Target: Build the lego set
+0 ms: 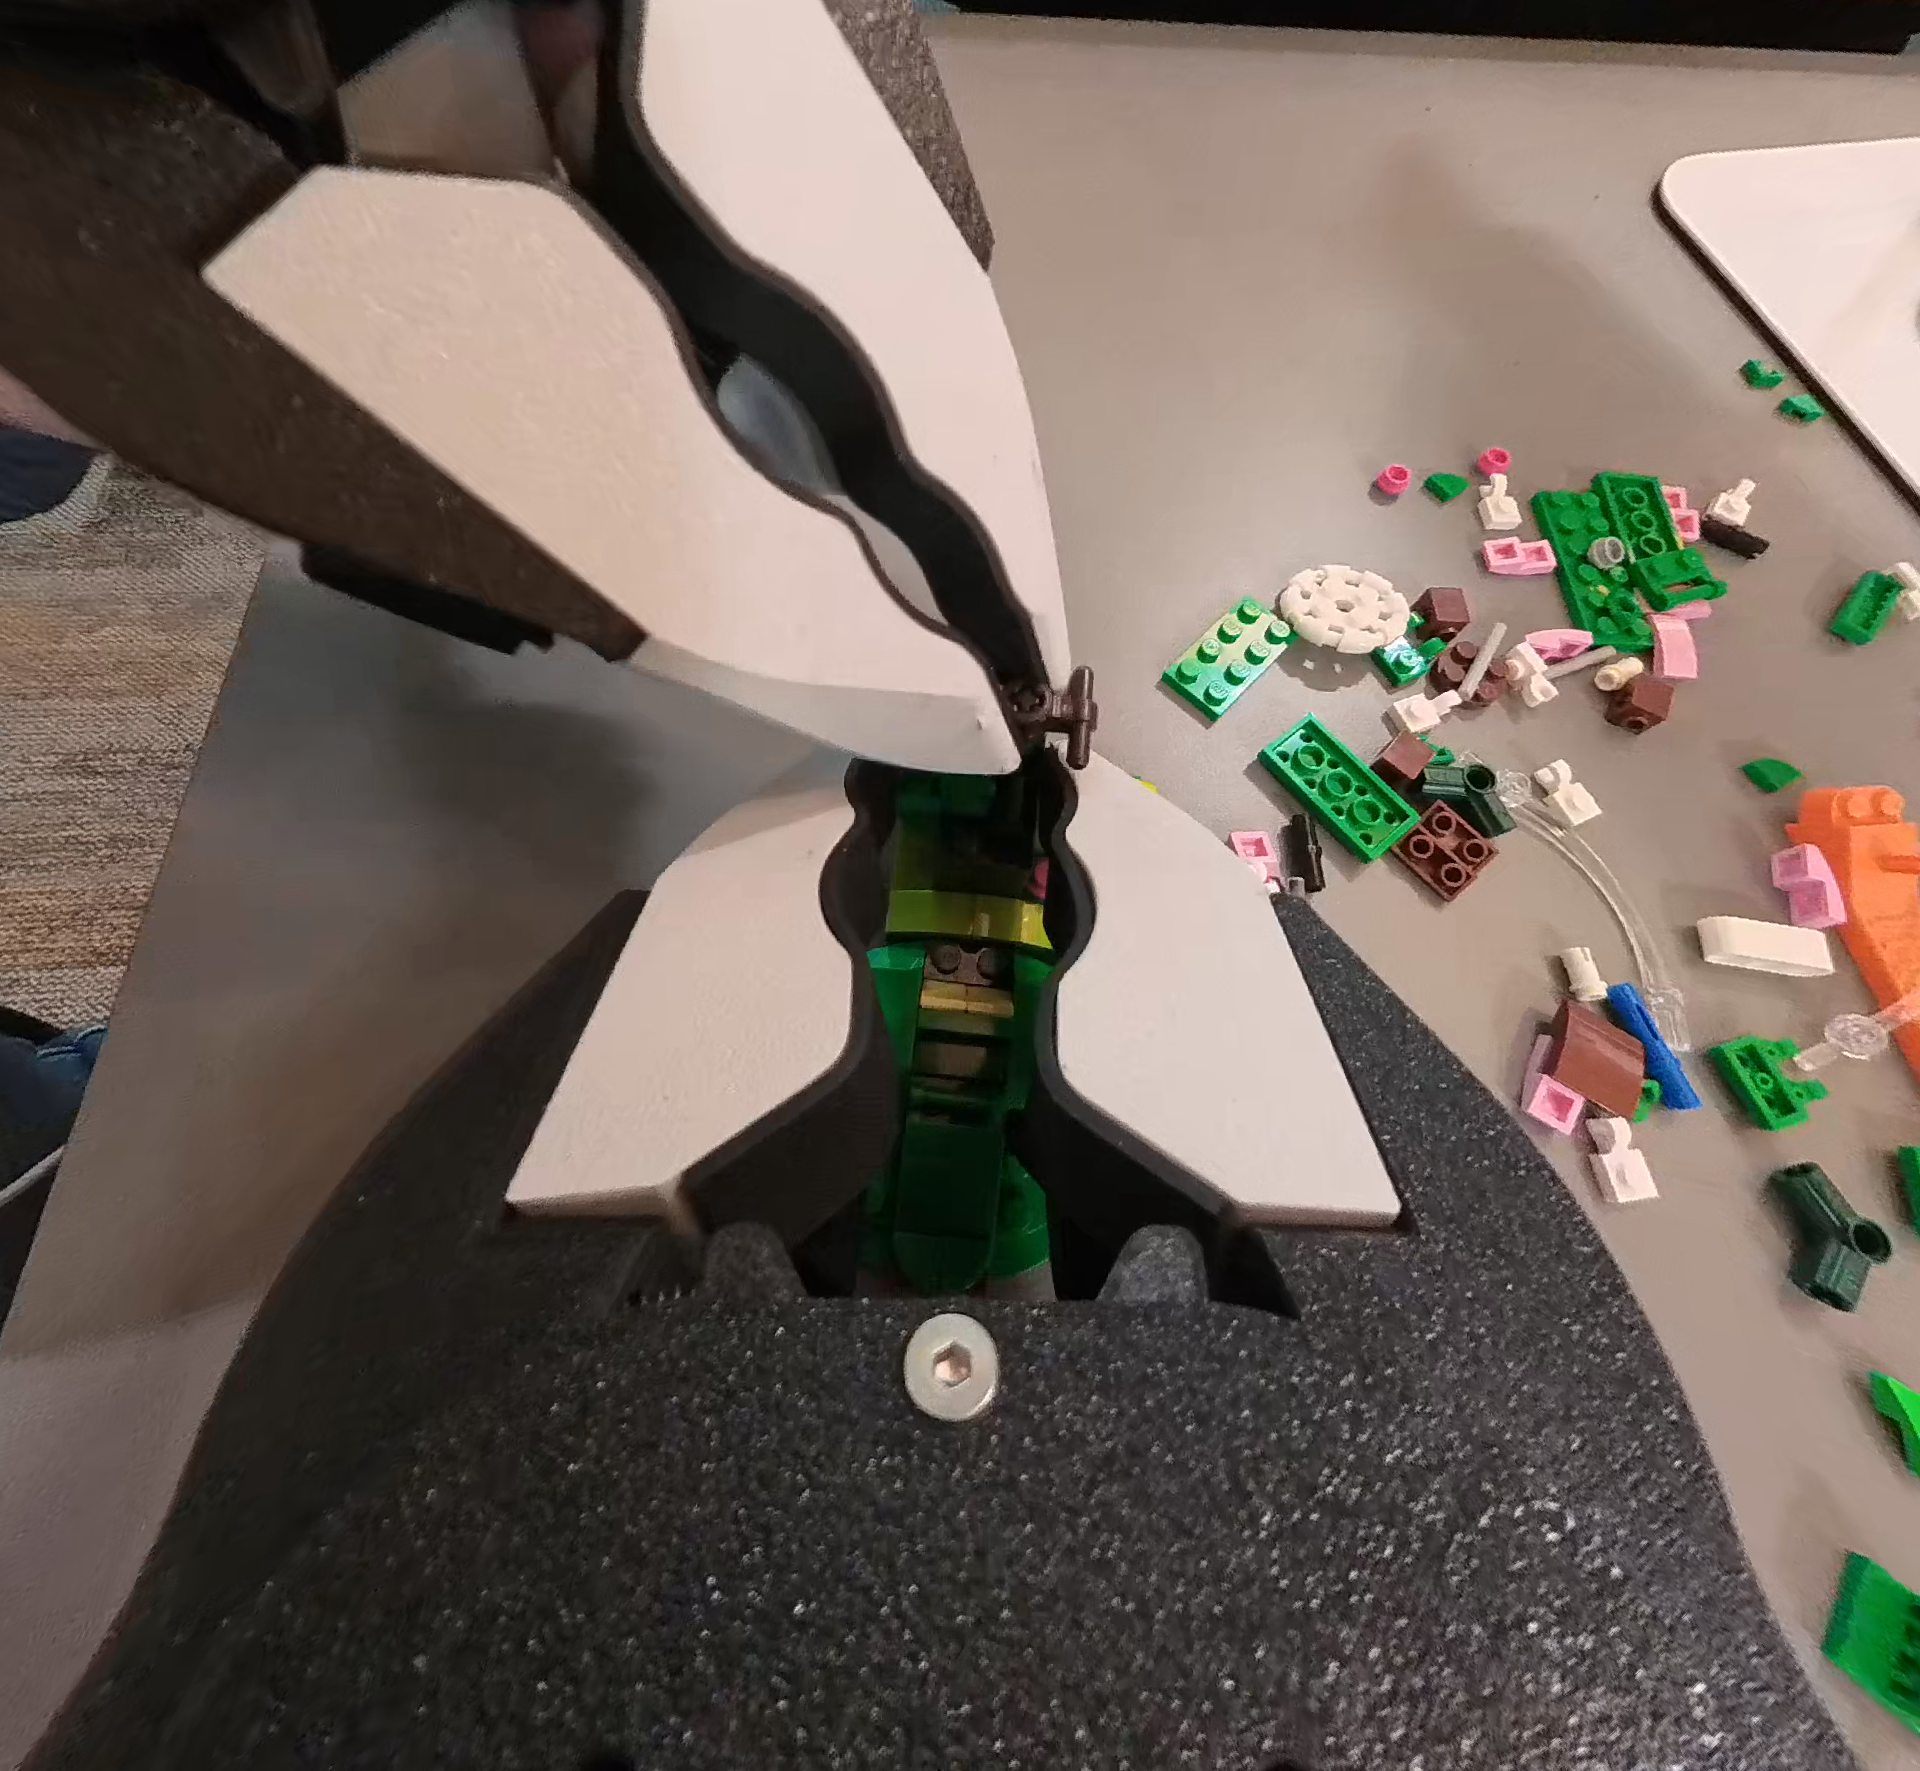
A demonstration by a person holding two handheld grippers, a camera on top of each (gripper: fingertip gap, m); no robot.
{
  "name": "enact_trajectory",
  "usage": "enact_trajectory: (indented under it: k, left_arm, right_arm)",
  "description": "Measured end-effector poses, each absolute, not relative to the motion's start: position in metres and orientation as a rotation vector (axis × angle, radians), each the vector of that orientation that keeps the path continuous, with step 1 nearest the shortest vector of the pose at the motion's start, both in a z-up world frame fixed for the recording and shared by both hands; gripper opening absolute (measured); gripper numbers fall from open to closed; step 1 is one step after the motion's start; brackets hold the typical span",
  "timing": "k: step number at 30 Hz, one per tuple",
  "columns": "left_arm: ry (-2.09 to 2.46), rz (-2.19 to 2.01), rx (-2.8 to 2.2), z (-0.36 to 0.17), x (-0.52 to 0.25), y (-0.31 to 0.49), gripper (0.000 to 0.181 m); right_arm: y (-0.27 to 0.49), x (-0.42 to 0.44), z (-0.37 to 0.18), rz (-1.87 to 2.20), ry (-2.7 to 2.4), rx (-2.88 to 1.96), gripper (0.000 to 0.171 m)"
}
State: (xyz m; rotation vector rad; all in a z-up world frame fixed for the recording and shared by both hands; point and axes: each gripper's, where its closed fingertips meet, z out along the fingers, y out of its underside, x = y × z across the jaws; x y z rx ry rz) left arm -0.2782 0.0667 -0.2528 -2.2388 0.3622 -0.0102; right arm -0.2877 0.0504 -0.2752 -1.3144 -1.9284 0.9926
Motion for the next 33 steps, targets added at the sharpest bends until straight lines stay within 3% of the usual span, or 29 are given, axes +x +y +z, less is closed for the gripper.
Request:
enact_trajectory:
  k: [13,33]
  left_arm:
    - [0.074,-0.659,-2.223,-0.2559,-0.2796,0.0683,0.006]
    - [-0.002,-0.85,-2.113,-0.2538,-0.2822,0.0709,0.006]
  right_arm:
    - [0.0524,-0.2882,-0.2758,0.949,-1.94,-1.31,0.028]
    - [0.0536,-0.289,-0.2755,0.972,-1.911,-1.314,0.03]
